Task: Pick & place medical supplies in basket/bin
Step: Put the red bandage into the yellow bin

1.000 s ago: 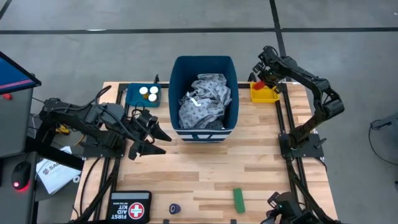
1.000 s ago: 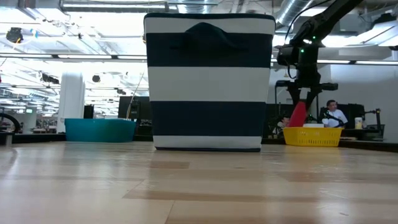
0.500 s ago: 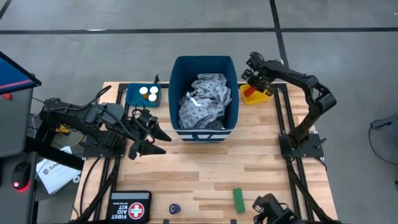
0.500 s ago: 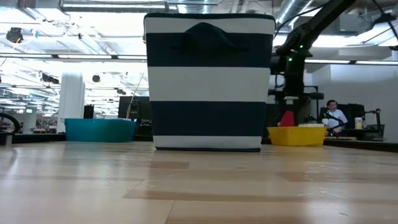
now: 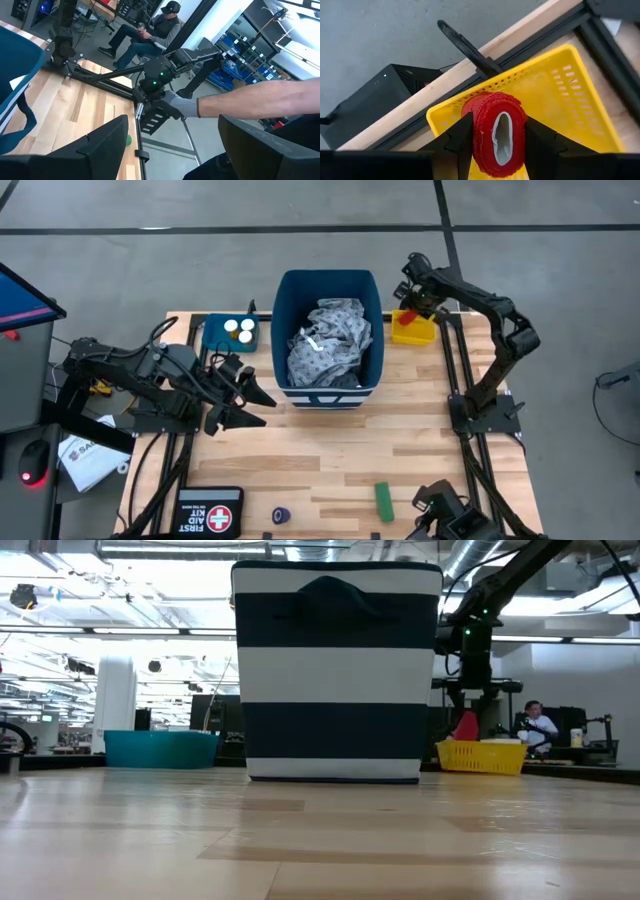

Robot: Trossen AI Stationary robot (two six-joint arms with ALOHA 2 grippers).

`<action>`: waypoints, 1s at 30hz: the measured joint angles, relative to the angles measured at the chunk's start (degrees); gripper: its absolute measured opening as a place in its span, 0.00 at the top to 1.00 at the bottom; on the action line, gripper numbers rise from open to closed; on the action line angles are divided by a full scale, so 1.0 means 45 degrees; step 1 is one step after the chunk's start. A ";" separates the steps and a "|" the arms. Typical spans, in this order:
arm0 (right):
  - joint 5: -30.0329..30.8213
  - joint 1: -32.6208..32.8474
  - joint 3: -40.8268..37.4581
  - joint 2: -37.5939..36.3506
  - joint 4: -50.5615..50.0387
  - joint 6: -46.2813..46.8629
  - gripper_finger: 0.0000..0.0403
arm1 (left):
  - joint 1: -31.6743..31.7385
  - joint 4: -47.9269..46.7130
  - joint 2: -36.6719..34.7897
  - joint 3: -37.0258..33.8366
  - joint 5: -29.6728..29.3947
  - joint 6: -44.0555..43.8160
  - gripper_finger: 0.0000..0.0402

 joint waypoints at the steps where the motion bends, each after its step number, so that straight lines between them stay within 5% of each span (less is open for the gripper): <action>1: -0.0010 -0.0083 0.0076 0.0000 -0.0090 -0.0211 0.67 | 0.0000 0.0002 0.0000 0.0000 0.0002 -0.0004 0.25; 30: -0.0685 -0.0088 0.0191 0.0155 -0.0728 -0.2974 0.67 | 0.0000 0.0010 0.0000 0.0000 -0.0015 -0.0053 0.25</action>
